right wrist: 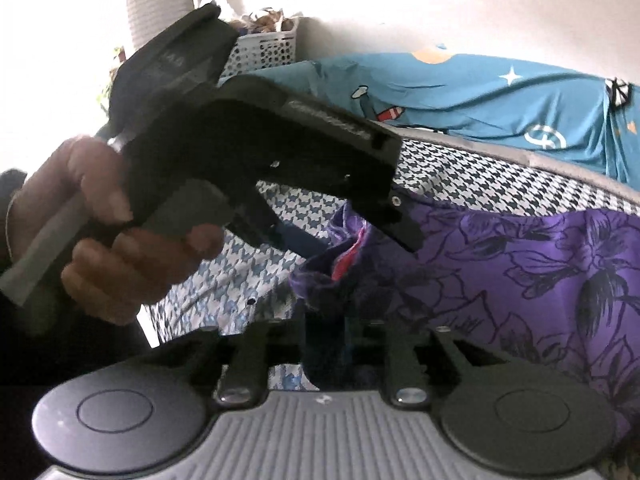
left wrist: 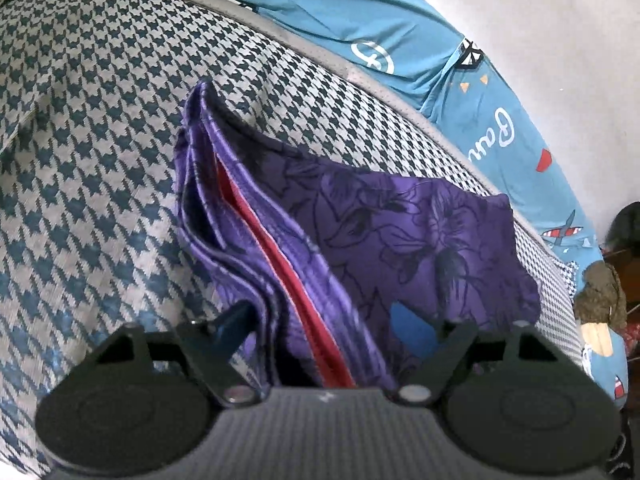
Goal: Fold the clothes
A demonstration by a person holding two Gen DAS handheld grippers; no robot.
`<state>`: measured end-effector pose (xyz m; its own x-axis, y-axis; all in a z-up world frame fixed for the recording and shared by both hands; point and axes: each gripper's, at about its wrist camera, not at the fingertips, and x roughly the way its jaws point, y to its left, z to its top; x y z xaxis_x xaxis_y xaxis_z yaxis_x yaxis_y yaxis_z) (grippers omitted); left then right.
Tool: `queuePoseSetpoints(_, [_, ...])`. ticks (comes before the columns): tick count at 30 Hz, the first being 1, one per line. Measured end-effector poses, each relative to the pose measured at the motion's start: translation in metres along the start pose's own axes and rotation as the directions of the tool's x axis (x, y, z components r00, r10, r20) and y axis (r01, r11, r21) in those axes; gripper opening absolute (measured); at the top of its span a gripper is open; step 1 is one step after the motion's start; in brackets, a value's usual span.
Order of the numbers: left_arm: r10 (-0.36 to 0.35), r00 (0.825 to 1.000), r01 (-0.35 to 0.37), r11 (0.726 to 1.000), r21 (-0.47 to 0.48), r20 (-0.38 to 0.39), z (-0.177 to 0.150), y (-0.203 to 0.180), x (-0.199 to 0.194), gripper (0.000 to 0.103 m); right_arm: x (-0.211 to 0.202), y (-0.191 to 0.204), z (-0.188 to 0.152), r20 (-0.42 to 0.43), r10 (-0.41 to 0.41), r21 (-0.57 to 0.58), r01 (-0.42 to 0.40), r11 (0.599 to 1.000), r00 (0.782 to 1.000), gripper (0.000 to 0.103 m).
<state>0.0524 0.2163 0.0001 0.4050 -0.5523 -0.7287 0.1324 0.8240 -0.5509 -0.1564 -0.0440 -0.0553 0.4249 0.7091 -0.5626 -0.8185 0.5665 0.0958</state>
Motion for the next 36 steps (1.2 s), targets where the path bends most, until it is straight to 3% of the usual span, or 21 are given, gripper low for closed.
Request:
queuePoseSetpoints(3, [0.001,1.0,-0.001,1.0,-0.005,0.004,0.0,0.0,0.0,0.078,0.001,0.005,-0.003,0.005,-0.022,-0.037,0.022,0.999,1.0,0.043])
queuePoseSetpoints(10, [0.007,1.0,-0.007,1.0,-0.008,0.005,-0.004,0.001,-0.004,0.078,0.01,0.013,-0.006,-0.003,-0.02,-0.101,0.02,0.995,1.0,0.051])
queuePoseSetpoints(19, [0.023,1.0,-0.023,1.0,0.002,0.0,-0.003,-0.002,0.001,0.078,0.031,0.019,-0.008,-0.016,-0.037,-0.162,0.034,0.986,0.999,0.052])
queuePoseSetpoints(20, [0.026,1.0,-0.025,1.0,0.006,-0.001,-0.003,-0.003,0.001,0.078,0.034,0.018,-0.008,-0.019,-0.038,-0.159,0.035,0.987,0.999,0.051])
queuePoseSetpoints(24, [0.036,0.999,-0.036,0.999,0.017,-0.007,-0.003,-0.004,0.005,0.078,0.032,0.01,-0.005,-0.009,-0.049,-0.122,0.048,0.991,0.999,0.017])
queuePoseSetpoints(30, [0.085,0.996,-0.085,0.996,-0.005,0.017,0.006,0.002,0.007,0.099,0.023,0.0,0.002,0.018,-0.066,-0.084,0.067,0.994,0.998,0.013])
queuePoseSetpoints(36, [0.105,0.994,-0.104,0.994,-0.046,0.022,0.028,0.015,0.015,0.1,0.016,0.0,0.004,0.029,-0.069,-0.094,0.071,0.993,0.997,0.013])
